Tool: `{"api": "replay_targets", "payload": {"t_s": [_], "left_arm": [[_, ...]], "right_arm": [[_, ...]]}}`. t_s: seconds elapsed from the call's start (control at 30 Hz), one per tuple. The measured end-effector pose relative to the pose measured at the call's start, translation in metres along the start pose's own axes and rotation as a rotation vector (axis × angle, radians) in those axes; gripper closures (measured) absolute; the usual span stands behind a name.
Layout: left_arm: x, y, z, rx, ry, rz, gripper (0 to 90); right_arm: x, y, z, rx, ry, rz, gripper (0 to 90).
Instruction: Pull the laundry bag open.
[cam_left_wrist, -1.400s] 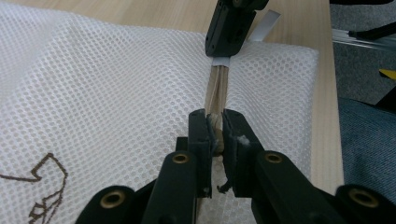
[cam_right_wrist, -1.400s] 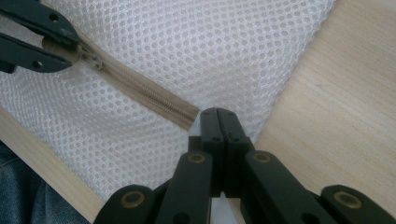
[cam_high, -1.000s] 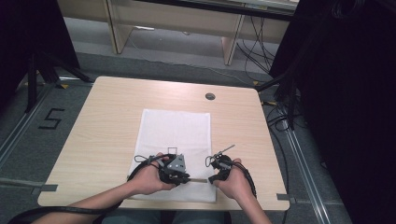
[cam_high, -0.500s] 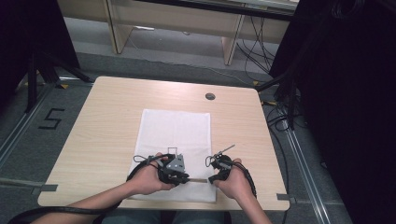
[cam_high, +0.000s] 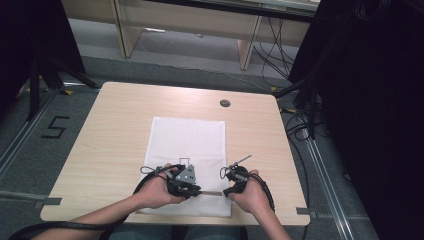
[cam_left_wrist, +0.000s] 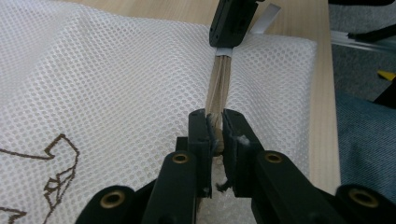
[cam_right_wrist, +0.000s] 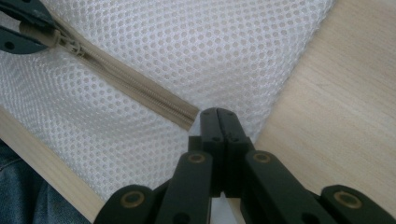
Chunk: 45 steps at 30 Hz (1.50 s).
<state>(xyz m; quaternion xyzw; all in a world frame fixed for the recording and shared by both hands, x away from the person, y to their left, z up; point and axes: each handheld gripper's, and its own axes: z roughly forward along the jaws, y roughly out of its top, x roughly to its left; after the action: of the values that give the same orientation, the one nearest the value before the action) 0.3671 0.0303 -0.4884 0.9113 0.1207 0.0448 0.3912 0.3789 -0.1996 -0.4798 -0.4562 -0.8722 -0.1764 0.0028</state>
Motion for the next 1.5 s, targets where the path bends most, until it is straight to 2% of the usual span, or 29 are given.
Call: {"api": "replay_targets", "payload": {"t_s": [0.03, 0.07, 0.2, 0.3, 0.33, 0.5, 0.6, 0.63, 0.73, 0.77, 0.9, 0.97, 1.13, 1.17, 1.23, 1.27, 1.37, 1.47, 1.5], "left_arm": [[-0.001, 0.000, 0.000, 0.002, -0.001, -0.020, 81.9], [-0.001, 0.000, 0.000, 0.009, 0.002, -0.008, 81.9], [0.000, -0.001, -0.002, 0.003, 0.000, -0.021, 81.9], [0.000, -0.002, -0.003, 0.005, 0.005, -0.004, 81.9], [0.000, -0.003, -0.003, 0.000, 0.002, -0.027, 81.9], [0.000, -0.003, -0.004, 0.008, 0.006, -0.011, 81.9], [0.000, -0.005, -0.005, 0.004, 0.001, -0.030, 81.9], [0.001, -0.005, -0.006, 0.003, 0.003, -0.020, 81.9], [0.001, -0.007, -0.006, 0.001, 0.000, -0.031, 81.9], [0.001, -0.006, -0.007, 0.011, 0.003, -0.011, 81.9], [0.001, -0.007, -0.009, 0.006, 0.002, -0.031, 81.9], [0.001, -0.008, -0.010, 0.002, 0.008, -0.028, 81.9], [0.002, -0.010, -0.010, 0.002, -0.001, -0.030, 81.9], [0.002, -0.010, -0.011, 0.009, 0.010, -0.021, 81.9], [0.001, -0.010, -0.012, -0.004, 0.005, -0.039, 81.9], [0.002, -0.010, -0.013, 0.004, 0.008, -0.027, 81.9], [0.002, -0.011, -0.013, 0.010, 0.011, -0.024, 81.9], [0.002, -0.011, -0.014, 0.002, 0.007, -0.033, 81.9], [0.003, -0.011, -0.014, 0.004, 0.008, -0.017, 81.9]], "right_arm": [[0.000, 0.000, 0.000, 0.000, 0.000, 0.000, 90.0], [0.000, 0.000, 0.000, 0.000, 0.000, 0.000, 90.0], [0.000, 0.000, 0.000, -0.003, -0.002, 0.000, 90.0], [0.000, 0.000, 0.000, 0.000, -0.001, 0.000, 90.0], [0.000, 0.000, 0.000, 0.002, 0.001, 0.003, 90.0], [0.000, 0.000, 0.000, 0.000, 0.000, 0.001, 90.0], [0.000, 0.000, 0.000, 0.003, 0.000, 0.009, 90.0], [0.000, 0.000, 0.000, 0.002, 0.000, 0.008, 90.0], [0.000, 0.000, 0.000, 0.004, -0.001, 0.016, 90.0], [0.000, 0.000, 0.000, -0.003, 0.000, 0.003, 90.0], [0.001, 0.000, 0.000, 0.007, -0.006, 0.021, 90.0], [0.000, 0.000, 0.000, 0.000, 0.000, 0.002, 90.0], [0.000, 0.000, 0.000, 0.004, -0.001, 0.009, 90.0], [0.001, 0.000, 0.000, 0.003, -0.002, 0.012, 90.0], [0.000, 0.000, 0.000, 0.002, -0.002, 0.011, 90.0], [0.000, 0.000, 0.000, 0.002, -0.002, 0.010, 90.0], [0.000, 0.000, 0.000, 0.002, -0.002, 0.010, 90.0], [0.001, 0.000, 0.000, 0.003, -0.001, 0.010, 90.0], [0.001, 0.000, 0.000, 0.002, -0.002, 0.010, 90.0]]}}
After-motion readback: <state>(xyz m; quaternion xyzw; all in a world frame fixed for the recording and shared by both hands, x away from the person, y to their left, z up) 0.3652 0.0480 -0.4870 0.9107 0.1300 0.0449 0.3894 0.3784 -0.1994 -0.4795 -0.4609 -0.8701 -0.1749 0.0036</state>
